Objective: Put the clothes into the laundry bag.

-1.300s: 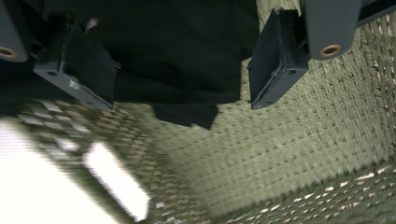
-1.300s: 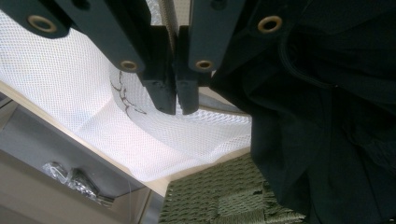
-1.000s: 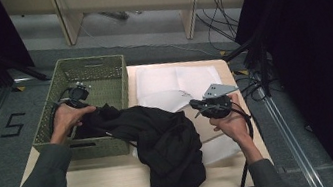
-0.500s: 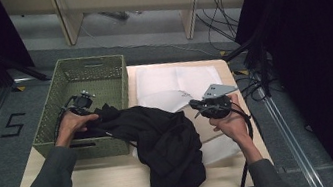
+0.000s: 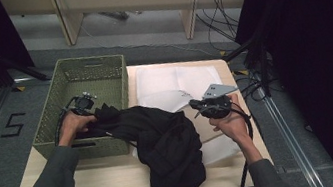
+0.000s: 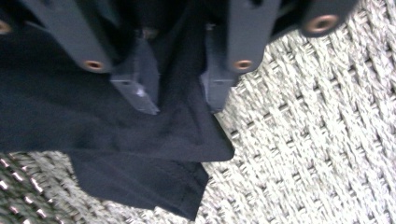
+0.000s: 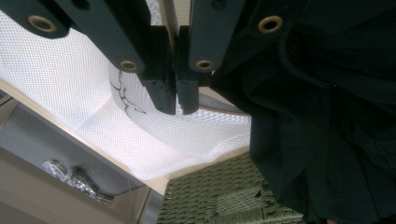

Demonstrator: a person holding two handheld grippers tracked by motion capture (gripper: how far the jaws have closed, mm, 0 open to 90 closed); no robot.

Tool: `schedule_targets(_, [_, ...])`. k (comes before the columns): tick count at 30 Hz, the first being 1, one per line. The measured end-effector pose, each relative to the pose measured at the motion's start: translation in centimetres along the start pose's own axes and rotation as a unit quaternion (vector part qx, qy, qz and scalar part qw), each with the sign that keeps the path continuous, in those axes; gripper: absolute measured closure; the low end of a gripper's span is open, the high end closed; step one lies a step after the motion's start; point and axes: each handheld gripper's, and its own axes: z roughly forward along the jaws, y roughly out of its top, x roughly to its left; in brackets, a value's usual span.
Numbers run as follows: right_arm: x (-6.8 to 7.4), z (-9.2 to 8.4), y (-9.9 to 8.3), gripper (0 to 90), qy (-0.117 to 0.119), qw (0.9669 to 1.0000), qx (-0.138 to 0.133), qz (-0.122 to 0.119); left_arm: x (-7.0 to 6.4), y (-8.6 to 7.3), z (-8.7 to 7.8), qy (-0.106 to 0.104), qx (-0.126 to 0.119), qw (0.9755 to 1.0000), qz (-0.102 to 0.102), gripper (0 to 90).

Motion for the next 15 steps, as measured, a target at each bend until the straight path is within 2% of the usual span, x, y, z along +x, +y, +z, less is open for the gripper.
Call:
schedule_targets(1, [0.1, 0.0, 0.0, 88.1, 0.000, 1.0000, 0.001, 0.003, -0.2, 0.0, 0.2, 0.005, -0.002, 1.0000, 0.000, 84.7])
schedule_targets(4, [0.1, -0.1, 0.0, 88.1, 0.001, 1.0000, 0.004, 0.006, -0.4, 0.2, 0.1, 0.010, 0.004, 0.9999, 0.006, 86.4])
schedule_targets(7, [0.0, -0.1, 0.0, 88.2, 0.000, 1.0000, 0.003, 0.004, -0.4, 0.3, -0.1, 0.009, 0.005, 0.9999, -0.002, 86.7])
schedule_targets(9, [0.0, -0.1, 0.0, 88.1, -0.003, 1.0000, -0.003, 0.001, -0.4, 0.6, -0.9, 0.004, -0.009, 0.9999, -0.006, 86.7])
schedule_targets(12, [-0.1, -0.1, 0.0, 88.2, -0.003, 1.0000, -0.003, 0.002, -0.8, 1.5, -2.9, -0.015, -0.038, 0.9991, -0.012, 86.7])
schedule_targets(15, [0.0, -0.1, 0.0, 88.1, 0.002, 1.0000, 0.003, 0.001, -1.5, 2.6, -5.7, -0.016, -0.066, 0.9977, -0.002, 86.7])
